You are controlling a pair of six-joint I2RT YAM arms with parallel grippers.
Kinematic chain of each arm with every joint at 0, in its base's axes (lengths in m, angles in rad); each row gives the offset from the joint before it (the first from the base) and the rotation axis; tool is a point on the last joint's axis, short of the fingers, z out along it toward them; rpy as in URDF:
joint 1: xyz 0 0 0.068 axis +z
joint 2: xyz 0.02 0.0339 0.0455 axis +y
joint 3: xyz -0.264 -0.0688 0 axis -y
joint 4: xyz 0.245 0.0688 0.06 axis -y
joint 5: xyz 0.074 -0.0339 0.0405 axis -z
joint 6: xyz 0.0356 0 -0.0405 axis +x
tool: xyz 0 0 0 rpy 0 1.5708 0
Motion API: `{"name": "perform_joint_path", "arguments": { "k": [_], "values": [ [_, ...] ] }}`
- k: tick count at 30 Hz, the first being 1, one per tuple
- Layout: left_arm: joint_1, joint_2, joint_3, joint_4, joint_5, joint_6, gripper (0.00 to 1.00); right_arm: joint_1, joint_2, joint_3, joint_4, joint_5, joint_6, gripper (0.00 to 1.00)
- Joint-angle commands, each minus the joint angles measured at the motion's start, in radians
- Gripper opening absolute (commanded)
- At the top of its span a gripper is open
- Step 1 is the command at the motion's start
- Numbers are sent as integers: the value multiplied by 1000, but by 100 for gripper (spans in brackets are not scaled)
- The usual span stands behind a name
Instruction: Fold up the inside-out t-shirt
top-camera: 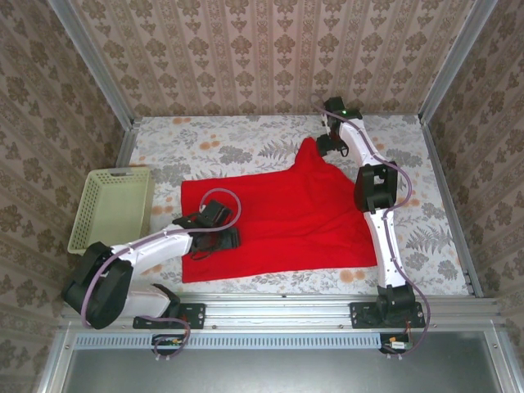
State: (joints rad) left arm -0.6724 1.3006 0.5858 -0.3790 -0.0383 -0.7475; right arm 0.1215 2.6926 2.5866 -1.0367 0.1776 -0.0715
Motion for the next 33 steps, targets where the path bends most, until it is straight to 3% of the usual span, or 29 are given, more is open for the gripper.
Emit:
{"name": "perform_joint_path", "arguments": {
  "k": [1,6,11,33],
  "values": [
    [5,-3,-17,-38,-7,6,75,-13,-42,9,-39,-81,34,86],
    [6,-1,-24,-31,0,3,75,-13,-104,-51,8,-182,63,88],
    [5,-5,-28,-32,-1,3,75,-11,-91,-50,6,-187,69,89],
    [9,-62,-49,-66,-21,-2,76,14,37,4,-54,10,43,88]
  ]
}}
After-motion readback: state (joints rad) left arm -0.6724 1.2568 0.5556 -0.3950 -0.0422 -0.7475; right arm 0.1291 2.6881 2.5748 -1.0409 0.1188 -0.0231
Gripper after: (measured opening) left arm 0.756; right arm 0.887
